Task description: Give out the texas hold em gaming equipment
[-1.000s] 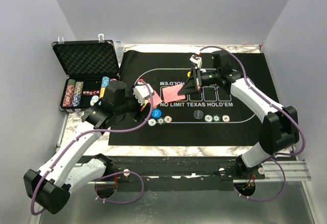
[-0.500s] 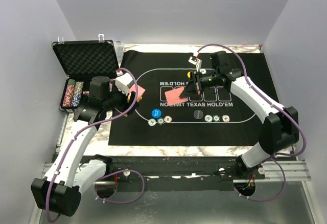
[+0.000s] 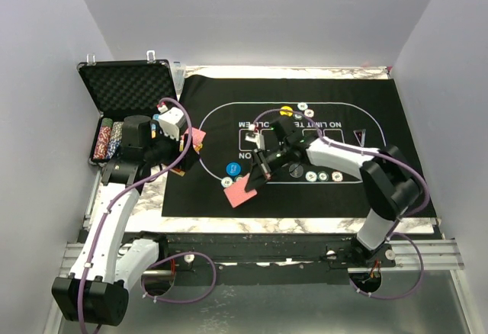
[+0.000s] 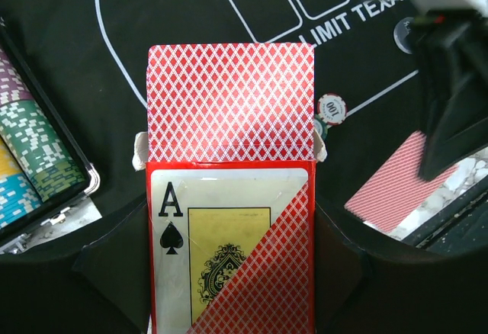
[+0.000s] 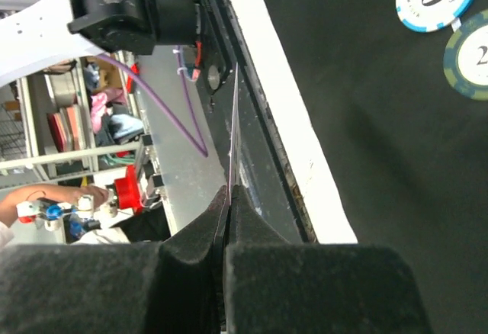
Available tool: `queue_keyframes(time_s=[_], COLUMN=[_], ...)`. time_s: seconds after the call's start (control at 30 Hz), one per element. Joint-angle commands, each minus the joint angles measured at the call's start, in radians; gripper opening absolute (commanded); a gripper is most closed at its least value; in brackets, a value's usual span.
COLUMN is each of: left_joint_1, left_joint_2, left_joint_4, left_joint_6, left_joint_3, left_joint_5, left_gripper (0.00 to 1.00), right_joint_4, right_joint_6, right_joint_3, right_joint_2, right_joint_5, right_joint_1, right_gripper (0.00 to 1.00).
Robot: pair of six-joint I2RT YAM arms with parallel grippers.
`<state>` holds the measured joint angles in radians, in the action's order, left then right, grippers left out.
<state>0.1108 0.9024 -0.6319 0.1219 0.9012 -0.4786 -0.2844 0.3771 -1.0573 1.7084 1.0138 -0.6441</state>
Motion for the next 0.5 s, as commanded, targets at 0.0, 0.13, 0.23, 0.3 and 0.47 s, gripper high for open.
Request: queue_keyframes(time_s=[0.0,0.13,0.23,0.3,0.47], left_joint_1=[-0.019,-0.021,-0.022,-0.022,-0.022], left_joint_2=[-0.036,-0.052,-0.062,-0.066,-0.083], left_joint_4=[0.019,-0.003,-0.006,-0.008,-0.009], left_joint_6=[-0.046,-0.021,-0.02,-0.021,-0.021], left_joint_3=[0.008,0.004,-0.004,-0.01,-0.032], left_joint_5=[-0.037,-0.031,-0.035,-0.037,-0.04], left_gripper=[0.0,0.0,0.0,0.0,0.0], right_joint_4=[0.133,0.237,0.275,0.322,0.294], right_joint_6=[0.052,0.13,0.17,0.197,0.202], right_joint_3=[-0.025,-0.021,-0.018,-0.006,-0.008], right_joint_2=[0.11,0.184,0.21,0.221,0.253], right_joint_5=[-0.078,-0.09,-0.118,-0.136,-0.197], right_joint_1=[-0.041,-0.06,-0.078,-0.088,-0.104], right_gripper=[0.01,0.01,0.01,0.01,0.06])
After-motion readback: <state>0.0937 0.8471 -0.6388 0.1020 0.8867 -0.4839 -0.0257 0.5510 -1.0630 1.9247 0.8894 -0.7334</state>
